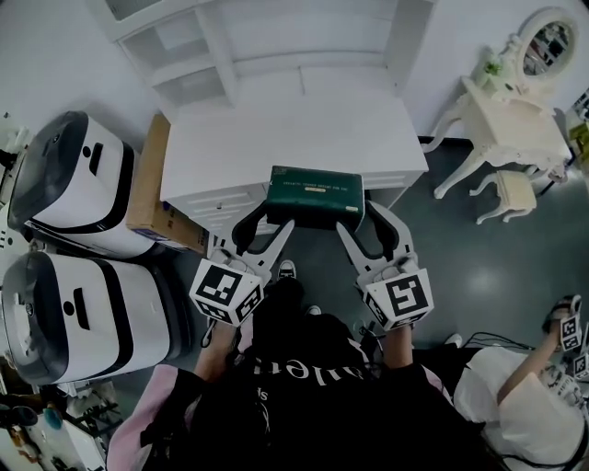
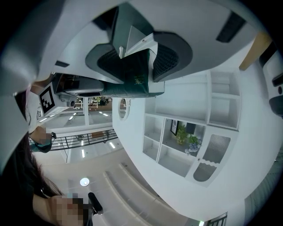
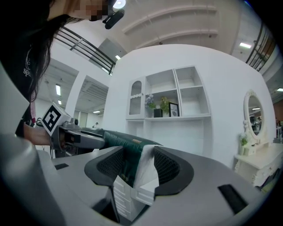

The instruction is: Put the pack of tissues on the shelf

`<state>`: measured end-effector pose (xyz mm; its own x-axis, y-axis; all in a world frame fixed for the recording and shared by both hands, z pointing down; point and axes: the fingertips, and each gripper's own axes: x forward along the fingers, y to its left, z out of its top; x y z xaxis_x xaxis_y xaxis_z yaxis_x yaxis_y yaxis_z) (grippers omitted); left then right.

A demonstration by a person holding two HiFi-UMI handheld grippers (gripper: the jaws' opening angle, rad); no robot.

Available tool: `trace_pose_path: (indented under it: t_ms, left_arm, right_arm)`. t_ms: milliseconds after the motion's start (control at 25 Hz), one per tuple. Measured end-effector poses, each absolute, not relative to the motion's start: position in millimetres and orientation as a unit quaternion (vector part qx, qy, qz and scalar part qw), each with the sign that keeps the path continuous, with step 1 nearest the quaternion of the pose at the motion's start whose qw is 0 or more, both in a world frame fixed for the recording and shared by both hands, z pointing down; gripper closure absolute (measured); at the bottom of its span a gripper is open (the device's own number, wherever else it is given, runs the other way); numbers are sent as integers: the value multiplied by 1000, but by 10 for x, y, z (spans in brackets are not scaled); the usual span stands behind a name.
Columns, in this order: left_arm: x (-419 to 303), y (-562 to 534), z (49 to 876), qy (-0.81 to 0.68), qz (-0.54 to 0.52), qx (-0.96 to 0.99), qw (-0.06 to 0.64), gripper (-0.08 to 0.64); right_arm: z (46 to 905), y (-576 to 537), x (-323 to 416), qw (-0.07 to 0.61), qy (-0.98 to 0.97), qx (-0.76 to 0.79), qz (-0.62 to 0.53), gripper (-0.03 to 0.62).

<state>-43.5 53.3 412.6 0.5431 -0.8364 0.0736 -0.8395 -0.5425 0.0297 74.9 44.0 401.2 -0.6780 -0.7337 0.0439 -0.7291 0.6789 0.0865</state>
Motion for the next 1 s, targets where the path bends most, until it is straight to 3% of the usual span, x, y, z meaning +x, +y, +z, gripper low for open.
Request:
trace_pose_path:
  t_ms: [1000]
  left_arm:
    - [-184, -2046, 3813, -412, -4, 911, 16, 345]
  right_arm:
    - [3667, -1966, 994, 49, -879, 471, -52, 350]
